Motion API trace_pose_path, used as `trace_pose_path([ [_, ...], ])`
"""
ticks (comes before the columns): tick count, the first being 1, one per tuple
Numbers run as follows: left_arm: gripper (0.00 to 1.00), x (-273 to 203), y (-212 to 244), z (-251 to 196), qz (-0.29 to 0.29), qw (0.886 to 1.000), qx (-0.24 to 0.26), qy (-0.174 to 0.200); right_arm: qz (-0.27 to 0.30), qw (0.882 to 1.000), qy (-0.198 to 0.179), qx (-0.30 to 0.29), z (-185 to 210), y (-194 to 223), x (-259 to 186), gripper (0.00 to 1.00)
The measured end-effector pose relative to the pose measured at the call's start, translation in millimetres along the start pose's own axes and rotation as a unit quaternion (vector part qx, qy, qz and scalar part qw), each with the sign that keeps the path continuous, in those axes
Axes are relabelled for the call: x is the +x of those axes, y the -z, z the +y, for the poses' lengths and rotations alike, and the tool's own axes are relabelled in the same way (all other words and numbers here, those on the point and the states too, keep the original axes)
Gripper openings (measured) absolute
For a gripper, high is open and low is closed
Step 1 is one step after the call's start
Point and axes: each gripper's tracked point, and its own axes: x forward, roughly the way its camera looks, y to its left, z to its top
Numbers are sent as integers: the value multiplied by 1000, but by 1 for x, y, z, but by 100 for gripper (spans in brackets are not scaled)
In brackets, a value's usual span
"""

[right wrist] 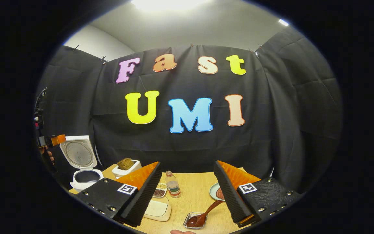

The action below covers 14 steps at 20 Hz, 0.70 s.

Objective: Close the left gripper, press the button to open the rice cooker; take a wooden spoon from the chopstick holder with the right hand, scoop a spoonful of rice and pour it into the rice cooker, then put the wooden spoon back into the chopstick holder.

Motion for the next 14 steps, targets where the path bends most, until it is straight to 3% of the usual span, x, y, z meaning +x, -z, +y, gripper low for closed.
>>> trace_pose_path([
  [8, 96, -47, -22, -35, -22, 997, -15, 72, -20, 999, 17, -20, 11, -8, -15, 97],
  [10, 96, -55, -24, -38, -30, 996, -13, 79, -19, 999, 21, -23, 8, -4, -14, 98],
  [14, 96, -62, -25, -41, -39, 998, -5, 58, -8, 1000, 20, -14, 3, 2, -10, 98],
])
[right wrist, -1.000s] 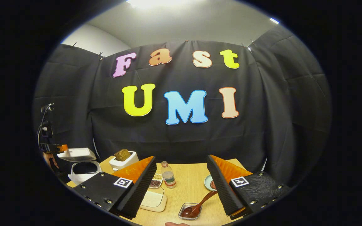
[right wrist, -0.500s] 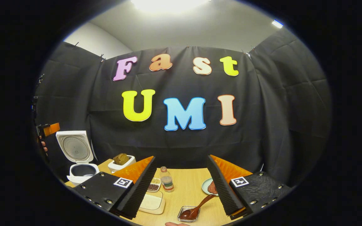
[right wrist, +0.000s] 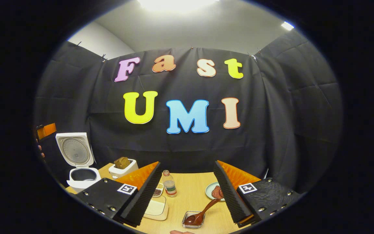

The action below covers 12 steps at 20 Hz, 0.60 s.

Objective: Close the left gripper, press the button to open the rice cooker; take a wooden spoon from the chopstick holder with the right hand, scoop a spoonful of rice and pour it into the rice cooker, then put the wooden spoon back into the chopstick holder.

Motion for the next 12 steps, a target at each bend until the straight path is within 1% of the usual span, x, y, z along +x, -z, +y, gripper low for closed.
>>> trace_pose_path([
  [2, 96, -1, 4, -5, 5, 1000, -4, -10, -6, 1000, -2, -1, -7, 0, 5, 98],
  [4, 96, -3, 7, -18, 9, 1000, -20, -9, 5, 1000, -5, 6, -15, 10, 10, 98],
  [6, 96, -6, 4, -30, -3, 1000, -22, -8, 15, 1000, 0, 13, -31, 18, 16, 98],
  [8, 96, -8, 10, -39, 0, 1000, -16, -11, 32, 999, 9, 28, -47, 34, 22, 98],
  [9, 96, -10, 21, -42, 17, 1000, -14, -16, 39, 999, 15, 35, -55, 41, 23, 98],
  [12, 96, -11, 33, -62, 24, 1000, -14, -9, 63, 997, 23, 42, -72, 68, 32, 98],
])
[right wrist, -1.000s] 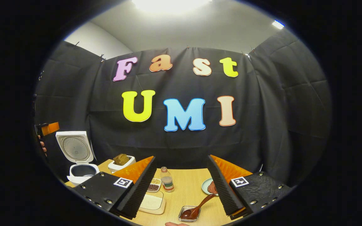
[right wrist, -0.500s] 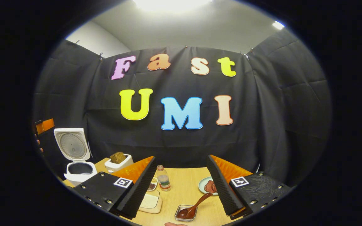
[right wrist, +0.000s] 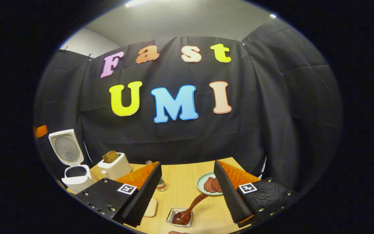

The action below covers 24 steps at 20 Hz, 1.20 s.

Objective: Close the left gripper, press the button to open the rice cooker; take a wooden spoon from the chopstick holder with the right hand, scoop a spoonful of rice and pour it into the rice cooker, then put the wooden spoon back into the chopstick holder.

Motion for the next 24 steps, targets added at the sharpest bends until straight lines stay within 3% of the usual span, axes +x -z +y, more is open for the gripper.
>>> trace_pose_path([
  [5, 96, -5, 5, -29, -5, 1000, 22, 17, 45, 999, 4, 2, -17, 54, 32, 98],
  [9, 96, -4, 12, -47, 4, 999, 44, 23, 102, 994, 12, 37, -33, 105, 59, 96],
  [10, 96, -5, 13, -51, 5, 999, 46, 25, 116, 992, 12, 47, -37, 116, 66, 87],
  [11, 96, -5, 14, -53, 8, 999, 47, 24, 132, 990, 9, 58, -37, 126, 72, 83],
  [14, 96, -2, 20, -58, 17, 998, 51, 20, 178, 979, 2, 99, -36, 158, 84, 83],
  [20, 96, 4, 35, -67, 33, 997, 61, 17, 220, 967, -30, 126, -22, 185, 109, 83],
  [21, 96, 6, 41, -69, 36, 997, 61, 18, 225, 966, -35, 124, -19, 188, 113, 77],
  [22, 96, 8, 45, -68, 41, 997, 63, 16, 227, 965, -41, 121, -17, 192, 116, 83],
  [23, 96, 9, 49, -66, 45, 997, 66, 11, 231, 964, -48, 122, -13, 190, 118, 82],
  [24, 96, 9, 50, -64, 47, 996, 69, 6, 230, 964, -58, 122, -11, 191, 120, 62],
])
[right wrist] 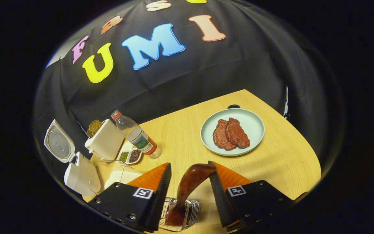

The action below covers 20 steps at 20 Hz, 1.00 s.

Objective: Close the left gripper, press the button to open the rice cooker; take a wooden spoon from the chopstick holder with the right hand, scoop a spoonful of rice and pour it into the rice cooker, then put the wooden spoon back into the chopstick holder.

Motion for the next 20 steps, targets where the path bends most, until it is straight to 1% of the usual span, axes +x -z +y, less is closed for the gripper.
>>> trace_pose_path([
  [1, 96, -1, -1, 1, 0, 1000, 3, -4, 1, 1000, -1, 3, 0, -2, 1, 59],
  [2, 96, -2, -4, 2, -3, 1000, 6, -7, 9, 1000, -13, 1, 5, 0, -2, 38],
  [3, 96, -3, -8, 3, -7, 1000, 9, -8, 14, 1000, -22, 8, 7, -2, -7, 38],
  [4, 96, -5, -11, 3, -10, 1000, 11, -6, 18, 999, -34, 13, 18, 0, -10, 29],
  [5, 96, -6, -12, 4, -14, 1000, 12, -3, 19, 999, -42, 18, 25, -2, -13, 29],
  [7, 96, -6, -15, 0, -21, 1000, 12, 11, 16, 999, -42, 18, 35, 1, -22, 12],
  [9, 96, -7, -17, 2, -26, 999, 12, 21, 1, 999, -39, 10, 42, -2, -34, 11],
  [11, 96, -9, -17, 5, -30, 999, 10, 33, -23, 999, -31, 16, 51, -17, -52, 11],
  [15, 96, -12, -14, 16, -32, 998, 0, 59, -65, 997, -42, -15, 83, -53, -83, 11],
  [16, 95, -13, -13, 21, -31, 997, 0, 64, -78, 995, -53, -22, 97, -64, -91, 11],
  [18, 96, -16, -6, 29, -25, 997, 3, 77, -97, 991, -84, -31, 138, -77, -99, 11],
  [20, 96, -19, -3, 39, -25, 996, 2, 86, -105, 986, -114, -54, 182, -73, -92, 11],
])
